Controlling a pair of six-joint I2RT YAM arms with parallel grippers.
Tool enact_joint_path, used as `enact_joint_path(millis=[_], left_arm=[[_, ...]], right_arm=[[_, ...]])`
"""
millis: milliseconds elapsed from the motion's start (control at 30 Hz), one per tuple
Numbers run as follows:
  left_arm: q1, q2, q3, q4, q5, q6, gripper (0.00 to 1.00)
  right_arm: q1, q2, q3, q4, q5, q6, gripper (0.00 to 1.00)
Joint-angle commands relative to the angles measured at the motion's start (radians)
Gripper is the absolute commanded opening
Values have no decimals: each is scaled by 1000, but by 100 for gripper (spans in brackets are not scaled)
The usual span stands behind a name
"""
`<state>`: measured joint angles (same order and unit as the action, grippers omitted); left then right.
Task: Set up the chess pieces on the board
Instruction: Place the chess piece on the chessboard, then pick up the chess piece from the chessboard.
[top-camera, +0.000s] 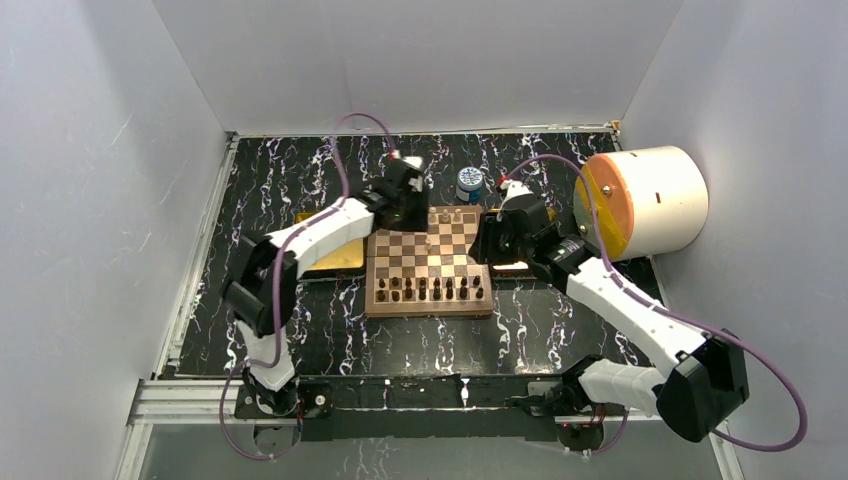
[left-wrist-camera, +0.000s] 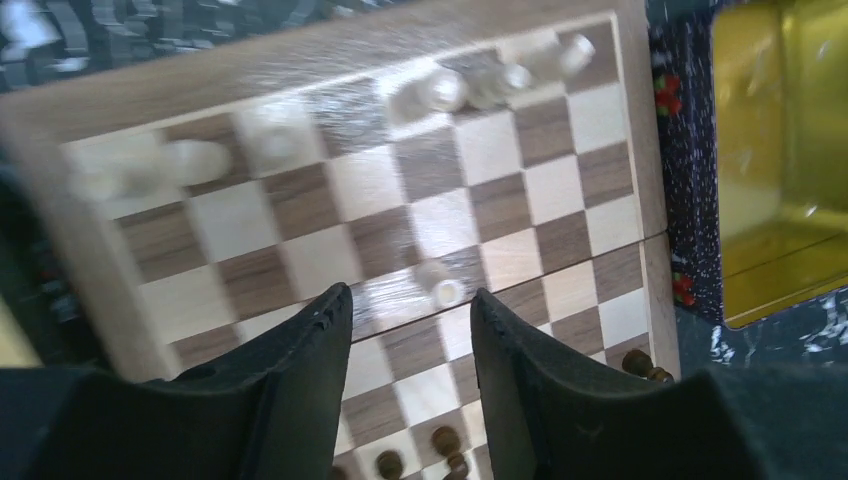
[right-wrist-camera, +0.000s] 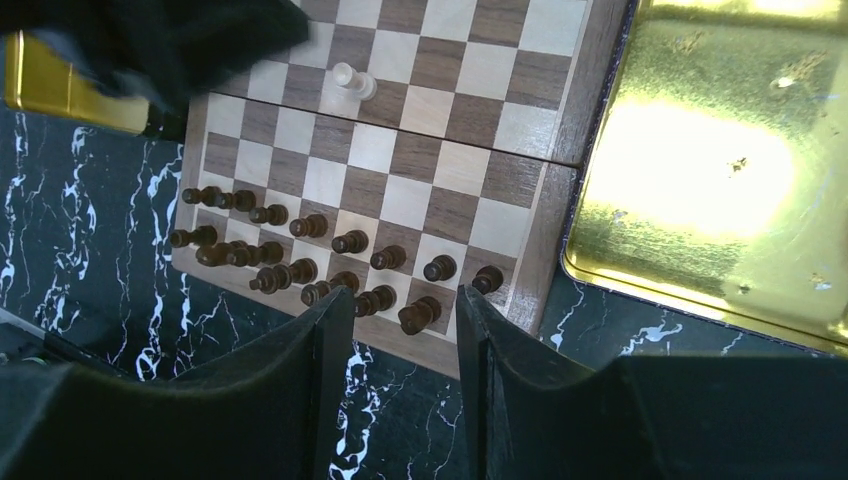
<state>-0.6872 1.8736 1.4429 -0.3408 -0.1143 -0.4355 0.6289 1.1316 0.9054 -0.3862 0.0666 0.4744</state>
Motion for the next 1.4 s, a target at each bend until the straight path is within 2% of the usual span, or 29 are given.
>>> enact_joint_path(millis=[0,200,433,500,567,867,1133,1267,1367], left_arm=[[157,-202,-96,85,152,-79,48],[291,-354,-173,35,202,10,58],[305,-603,-326,-46,137,144,68],[305,-674,-380,-58,111,165,79],[305,-737,-431,-69,72,184,84],[305,-933,-625,-71,-67,271,89],[305,-971,-650,-46,-50,277,92],[305,-956,-647,-46,-29,278,92],[305,-952,-646,-45,-10,279,92]], right_arm=[[2,54,52,59,-18,43,50],[7,154,102,99,-94,62,51],[36,317,206,118,-75,61,52],[51,373,232,131,-24,60,52],[67,435,253,152,-4,57,51],[117,642,405,133,81,11,47],[136,760,535,25,165,-3,46],[139,782,552,6,189,-18,39],[142,791,562,7,177,-22,38]])
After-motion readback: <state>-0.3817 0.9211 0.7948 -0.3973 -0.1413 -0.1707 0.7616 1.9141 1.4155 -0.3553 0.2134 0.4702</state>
